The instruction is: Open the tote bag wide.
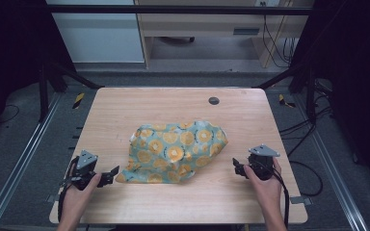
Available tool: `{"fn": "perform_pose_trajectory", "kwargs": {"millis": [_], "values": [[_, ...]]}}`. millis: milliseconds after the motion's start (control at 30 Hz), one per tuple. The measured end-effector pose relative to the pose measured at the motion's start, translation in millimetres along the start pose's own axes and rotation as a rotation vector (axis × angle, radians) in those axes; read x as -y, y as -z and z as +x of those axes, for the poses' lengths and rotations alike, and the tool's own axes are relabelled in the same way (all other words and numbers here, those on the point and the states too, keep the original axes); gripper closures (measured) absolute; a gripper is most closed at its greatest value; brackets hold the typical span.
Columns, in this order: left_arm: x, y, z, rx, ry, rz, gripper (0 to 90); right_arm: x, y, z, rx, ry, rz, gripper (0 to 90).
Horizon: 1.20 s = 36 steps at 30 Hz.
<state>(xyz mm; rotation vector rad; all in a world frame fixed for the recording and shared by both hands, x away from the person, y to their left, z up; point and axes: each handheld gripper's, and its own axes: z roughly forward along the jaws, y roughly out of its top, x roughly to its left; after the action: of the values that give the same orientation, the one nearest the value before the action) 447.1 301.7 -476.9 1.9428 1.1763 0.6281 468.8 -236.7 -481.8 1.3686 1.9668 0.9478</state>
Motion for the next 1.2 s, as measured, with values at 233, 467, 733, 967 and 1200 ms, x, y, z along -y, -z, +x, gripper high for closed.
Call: {"fn": "perform_pose_trajectory", "kwargs": {"millis": [233,467,733,967,1200], "values": [[-2.3,0.4,-6.5,-0.005,-0.037,0.002,5.2,-2.2,4.3,-1.1,0.0,-0.045,-0.014,12.2],[-1.2,0.1,-10.5,-0.003,-0.07,0.015,5.3,-20.5,16.7,9.5,-0.035,0.006,-0.046,13.8],[-3.0,0.9,-13.9,-0.009,-0.102,0.009,5.3,-62.6,29.2,24.8,-0.11,0.074,-0.056,15.1],[-4.4,-1.0,-16.6,-0.008,-0.114,0.004,5.3,-114.7,30.0,41.2,-0.178,0.139,-0.033,14.5],[-3.8,-1.7,-17.4,-0.004,-0.119,0.005,5.3,-152.4,0.4,49.0,-0.203,0.142,0.013,16.7]]}}
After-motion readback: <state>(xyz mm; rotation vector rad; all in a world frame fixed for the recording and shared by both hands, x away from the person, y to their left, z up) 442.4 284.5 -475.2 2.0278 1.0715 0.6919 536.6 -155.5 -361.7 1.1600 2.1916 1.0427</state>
